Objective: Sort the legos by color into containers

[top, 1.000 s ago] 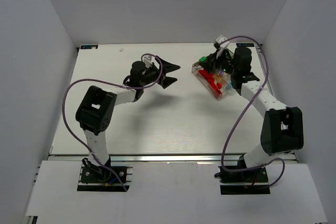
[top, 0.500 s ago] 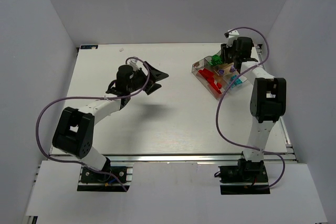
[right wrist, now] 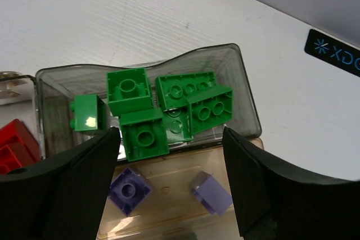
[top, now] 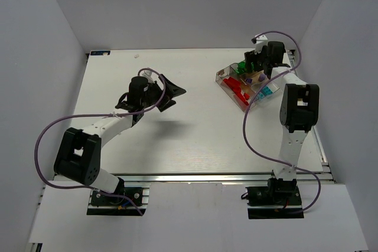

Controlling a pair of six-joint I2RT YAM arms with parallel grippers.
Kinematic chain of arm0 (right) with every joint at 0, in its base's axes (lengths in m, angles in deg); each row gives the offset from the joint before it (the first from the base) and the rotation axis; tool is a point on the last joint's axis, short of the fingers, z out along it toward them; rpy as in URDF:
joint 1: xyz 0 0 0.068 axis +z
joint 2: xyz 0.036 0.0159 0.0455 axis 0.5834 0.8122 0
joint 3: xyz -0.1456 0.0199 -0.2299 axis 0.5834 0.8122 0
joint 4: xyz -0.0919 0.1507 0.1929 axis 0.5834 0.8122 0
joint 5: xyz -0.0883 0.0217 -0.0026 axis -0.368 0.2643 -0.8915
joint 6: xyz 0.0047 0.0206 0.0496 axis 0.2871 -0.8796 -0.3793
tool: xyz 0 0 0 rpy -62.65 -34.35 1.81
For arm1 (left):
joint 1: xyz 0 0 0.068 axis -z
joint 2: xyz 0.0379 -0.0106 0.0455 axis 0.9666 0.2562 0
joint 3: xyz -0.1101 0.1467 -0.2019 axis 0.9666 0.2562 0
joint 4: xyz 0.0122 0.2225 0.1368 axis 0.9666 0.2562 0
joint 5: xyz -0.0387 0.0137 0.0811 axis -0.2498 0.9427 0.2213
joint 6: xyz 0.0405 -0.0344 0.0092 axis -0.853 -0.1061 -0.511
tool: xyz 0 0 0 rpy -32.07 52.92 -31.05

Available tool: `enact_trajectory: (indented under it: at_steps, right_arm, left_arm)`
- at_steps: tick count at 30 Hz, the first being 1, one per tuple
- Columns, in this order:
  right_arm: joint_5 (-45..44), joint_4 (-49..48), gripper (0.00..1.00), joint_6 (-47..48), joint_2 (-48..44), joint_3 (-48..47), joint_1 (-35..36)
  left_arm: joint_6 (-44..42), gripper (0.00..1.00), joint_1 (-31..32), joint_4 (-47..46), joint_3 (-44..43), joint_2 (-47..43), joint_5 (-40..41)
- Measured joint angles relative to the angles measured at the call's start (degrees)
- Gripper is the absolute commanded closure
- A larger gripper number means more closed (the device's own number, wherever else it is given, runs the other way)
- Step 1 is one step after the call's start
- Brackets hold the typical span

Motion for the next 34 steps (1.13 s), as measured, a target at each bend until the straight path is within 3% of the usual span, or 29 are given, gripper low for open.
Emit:
enact_trajectory:
  at_steps: [7, 11, 19, 23, 29, 34]
  right_arm:
    - [2.56, 0.72, 0.18, -0.57, -0.07, -0.83, -1.90]
    - [5.09, 4.28, 0.11, -1.53, -3.10, -0.87, -3.85]
    - [17.16, 10.45, 0.11, -3.89, -28.11, 8.98, -6.08]
    - [20.61, 13.46, 0.11, -9.35, -38.16, 12.76, -5.33]
    - [20.76, 20.15, 0.11, -16.20, -43.71, 21.22, -5.18]
    - [19.19, 23.67, 0.11, -16.24, -45.70, 25.92, -5.22]
  left_arm:
    - [-3.58, 0.02, 0.00, 3.56, -0.59, -2.95, 2.08]
    - [-6.97, 0.02, 0.00, 6.25, -2.71, -4.15, 2.82]
    - [-17.00, 0.02, 0.44, 15.08, -5.70, -9.33, 7.74]
    - [-20.68, 0.02, 0.59, 18.62, -5.88, -13.40, 11.13]
    - [-23.54, 0.02, 0.96, 18.78, -5.88, -18.23, 12.59]
    - [-24.83, 0.02, 1.11, 18.49, -5.75, -18.69, 12.22]
